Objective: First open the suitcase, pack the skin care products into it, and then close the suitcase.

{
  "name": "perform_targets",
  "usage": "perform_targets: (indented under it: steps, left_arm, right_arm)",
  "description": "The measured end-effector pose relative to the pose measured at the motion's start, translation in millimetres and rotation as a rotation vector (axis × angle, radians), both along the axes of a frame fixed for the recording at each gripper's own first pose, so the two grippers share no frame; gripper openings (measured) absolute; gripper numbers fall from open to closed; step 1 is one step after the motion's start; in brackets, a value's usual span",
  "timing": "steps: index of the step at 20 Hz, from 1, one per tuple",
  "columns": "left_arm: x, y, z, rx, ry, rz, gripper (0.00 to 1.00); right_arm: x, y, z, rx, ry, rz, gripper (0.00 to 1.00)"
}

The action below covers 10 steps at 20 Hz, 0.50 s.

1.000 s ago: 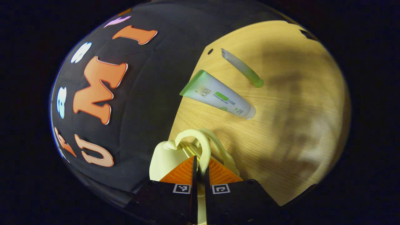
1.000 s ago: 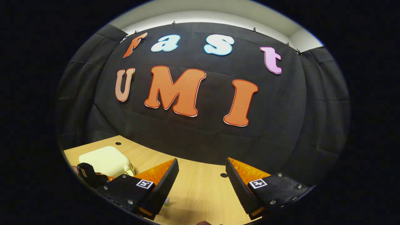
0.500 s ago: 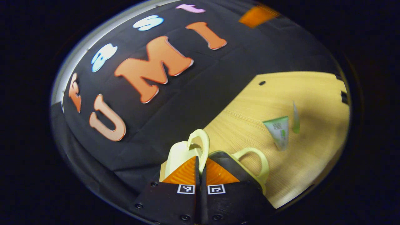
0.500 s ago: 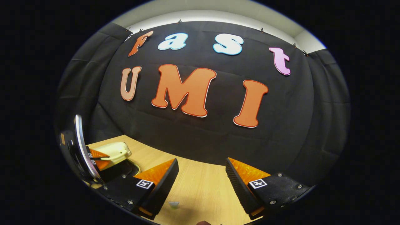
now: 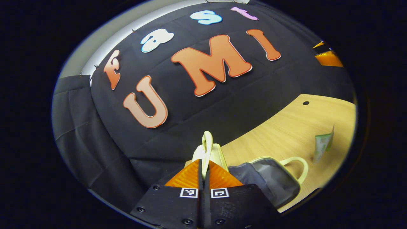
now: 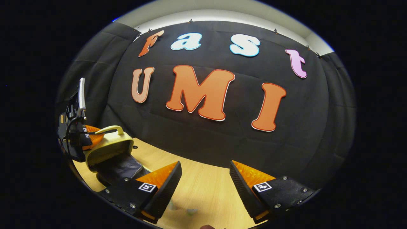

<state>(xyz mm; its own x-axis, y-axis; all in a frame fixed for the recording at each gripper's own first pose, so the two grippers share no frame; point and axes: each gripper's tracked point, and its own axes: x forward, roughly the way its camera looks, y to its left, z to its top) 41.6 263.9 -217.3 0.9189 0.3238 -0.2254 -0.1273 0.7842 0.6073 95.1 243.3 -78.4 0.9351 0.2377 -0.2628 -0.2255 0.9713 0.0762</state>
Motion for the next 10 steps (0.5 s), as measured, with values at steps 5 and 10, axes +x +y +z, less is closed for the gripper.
perform_targets:
  steps: [5, 10]
  left_arm:
    - [-9.4, 27.2, 2.3, -0.024, -0.043, 0.094, 0.01]
    - [-9.8, 42.0, -4.3, -0.123, -0.062, 0.155, 0.00]
  right_arm:
    - [-0.1, 26.0, 1.6, 0.005, 0.023, 0.014, 0.95]
    - [1.4, 55.5, 1.4, 0.007, 0.043, 0.010, 0.95]
